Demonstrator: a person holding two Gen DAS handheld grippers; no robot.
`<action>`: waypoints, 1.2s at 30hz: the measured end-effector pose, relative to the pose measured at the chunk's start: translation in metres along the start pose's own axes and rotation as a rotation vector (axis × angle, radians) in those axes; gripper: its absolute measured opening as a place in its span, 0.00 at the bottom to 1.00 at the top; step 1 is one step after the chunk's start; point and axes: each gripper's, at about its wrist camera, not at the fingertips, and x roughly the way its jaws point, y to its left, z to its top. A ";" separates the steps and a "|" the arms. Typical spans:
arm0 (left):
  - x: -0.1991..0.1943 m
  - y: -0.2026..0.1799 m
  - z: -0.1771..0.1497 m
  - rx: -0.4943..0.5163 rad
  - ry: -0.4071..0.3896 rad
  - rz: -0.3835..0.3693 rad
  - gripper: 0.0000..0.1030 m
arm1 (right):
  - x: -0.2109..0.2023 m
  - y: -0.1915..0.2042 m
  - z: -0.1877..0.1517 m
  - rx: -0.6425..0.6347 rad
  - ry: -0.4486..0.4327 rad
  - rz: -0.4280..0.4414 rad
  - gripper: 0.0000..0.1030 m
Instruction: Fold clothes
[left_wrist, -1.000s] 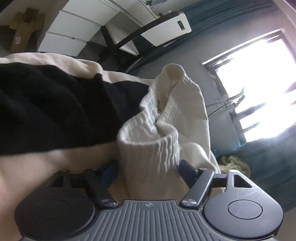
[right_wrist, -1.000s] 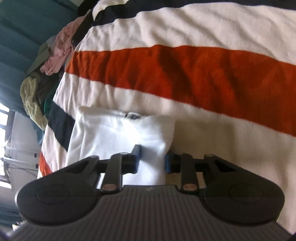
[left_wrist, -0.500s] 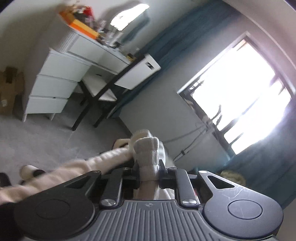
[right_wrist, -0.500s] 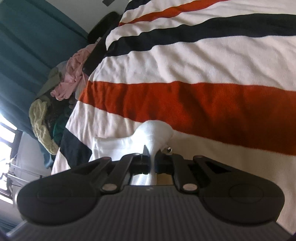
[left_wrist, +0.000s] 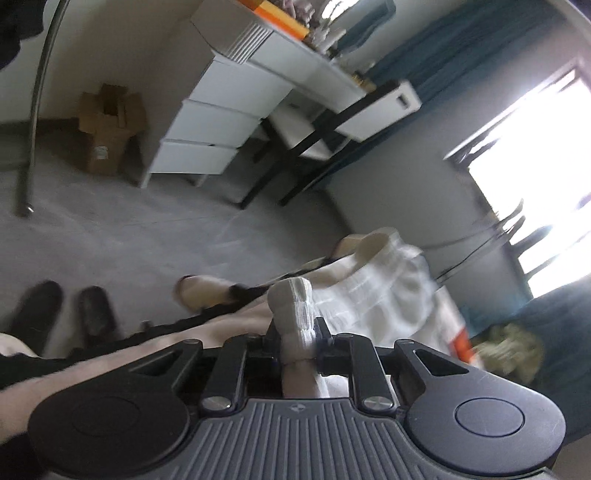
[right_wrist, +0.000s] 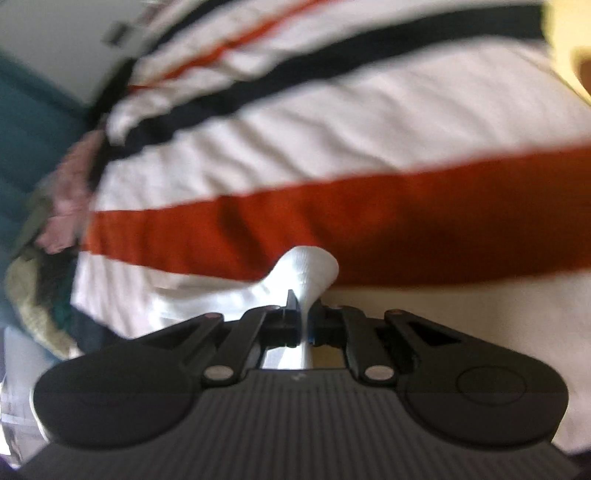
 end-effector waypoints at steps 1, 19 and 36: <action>0.001 -0.001 -0.001 0.033 0.006 0.015 0.23 | 0.002 -0.004 -0.001 0.016 0.017 -0.015 0.06; -0.046 -0.150 -0.088 0.567 -0.059 0.028 0.84 | -0.016 0.073 -0.030 -0.514 -0.188 0.203 0.71; -0.009 -0.280 -0.310 0.923 0.059 -0.313 0.91 | 0.031 0.104 -0.044 -0.836 -0.127 0.310 0.70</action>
